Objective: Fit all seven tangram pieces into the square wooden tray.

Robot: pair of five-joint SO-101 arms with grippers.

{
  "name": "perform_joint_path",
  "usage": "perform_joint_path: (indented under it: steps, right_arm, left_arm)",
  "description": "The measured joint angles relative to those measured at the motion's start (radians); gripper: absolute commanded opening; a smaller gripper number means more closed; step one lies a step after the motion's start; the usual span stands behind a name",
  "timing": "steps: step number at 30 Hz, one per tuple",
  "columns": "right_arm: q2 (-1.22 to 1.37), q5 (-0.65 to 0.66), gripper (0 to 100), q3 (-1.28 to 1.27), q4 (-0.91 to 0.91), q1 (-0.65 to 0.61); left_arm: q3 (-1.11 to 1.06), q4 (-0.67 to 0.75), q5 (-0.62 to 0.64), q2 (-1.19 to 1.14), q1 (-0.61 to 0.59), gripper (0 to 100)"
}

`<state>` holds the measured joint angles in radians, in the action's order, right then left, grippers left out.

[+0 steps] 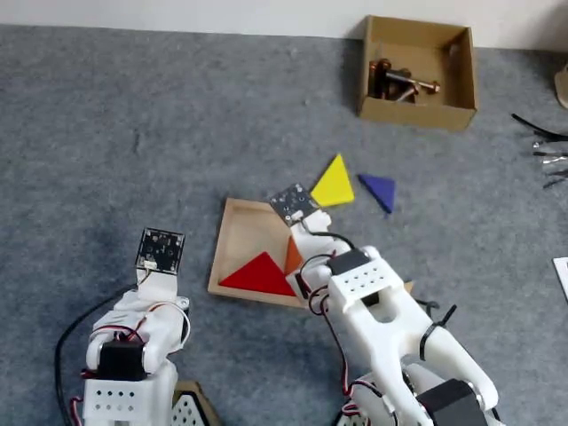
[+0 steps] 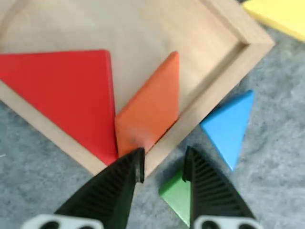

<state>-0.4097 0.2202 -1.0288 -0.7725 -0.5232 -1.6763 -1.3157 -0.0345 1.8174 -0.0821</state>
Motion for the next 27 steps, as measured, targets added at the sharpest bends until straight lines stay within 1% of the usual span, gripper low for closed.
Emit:
perform_joint_path:
  steps: [5, 13, 16, 20, 23, 27]
  right_arm:
    - [0.0, 0.002, 13.7, 0.06, -0.098, -0.005]
    - [0.002, 0.002, 13.7, 0.184, -0.204, 0.0]
    - [0.002, 0.002, 13.7, 0.244, -0.241, 0.048]
    - [0.002, 0.002, 13.7, 0.351, -0.298, 0.157]
    - [0.002, 0.002, 14.1, 0.414, -0.308, 0.238]
    - [0.014, 0.002, 14.3, 0.47, -0.307, 0.259]
  left_arm:
    - [0.0, 0.0, 0.0, 0.0, 0.0, 1]
    - [0.0, 0.0, 0.0, 0.0, 0.0, 1]
    - [0.0, 0.0, 0.0, 0.0, 0.0, 1]
    - [0.0, 0.0, 0.0, 0.0, 0.0, 1]
    - [0.0, 0.0, 0.0, 0.0, 0.0, 1]
    - [0.0, 0.0, 0.0, 0.0, 0.0, 1]
